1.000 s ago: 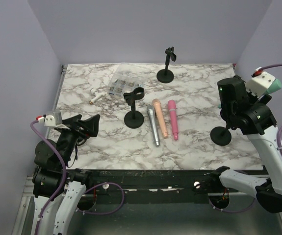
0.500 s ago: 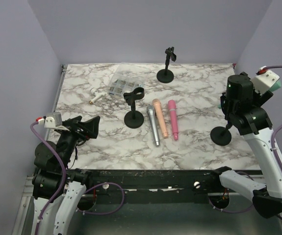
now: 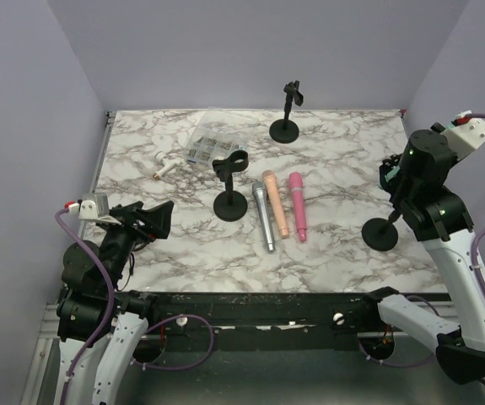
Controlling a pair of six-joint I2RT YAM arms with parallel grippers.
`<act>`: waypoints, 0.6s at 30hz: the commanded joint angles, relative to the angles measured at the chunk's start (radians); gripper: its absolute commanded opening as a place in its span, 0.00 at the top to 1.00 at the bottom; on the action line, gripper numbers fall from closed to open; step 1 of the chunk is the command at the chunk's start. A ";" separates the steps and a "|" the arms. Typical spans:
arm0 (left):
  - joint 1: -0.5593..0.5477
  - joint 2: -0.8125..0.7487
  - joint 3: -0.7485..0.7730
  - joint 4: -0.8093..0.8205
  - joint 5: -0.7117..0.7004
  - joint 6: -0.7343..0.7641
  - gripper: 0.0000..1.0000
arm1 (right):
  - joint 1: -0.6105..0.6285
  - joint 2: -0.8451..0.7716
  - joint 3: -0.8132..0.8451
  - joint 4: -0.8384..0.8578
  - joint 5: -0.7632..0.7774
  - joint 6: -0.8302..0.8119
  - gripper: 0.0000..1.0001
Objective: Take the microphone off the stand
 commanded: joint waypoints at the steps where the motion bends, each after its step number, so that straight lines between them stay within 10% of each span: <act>1: -0.004 0.004 0.010 -0.022 0.022 -0.009 0.01 | -0.005 0.014 0.068 0.090 -0.013 -0.093 0.63; 11: -0.004 0.007 0.009 -0.014 0.030 -0.013 0.01 | -0.005 0.008 0.095 0.291 -0.096 -0.316 0.84; 18: -0.005 0.000 0.002 -0.012 0.031 -0.012 0.01 | -0.005 -0.010 0.171 0.200 -0.473 -0.315 0.93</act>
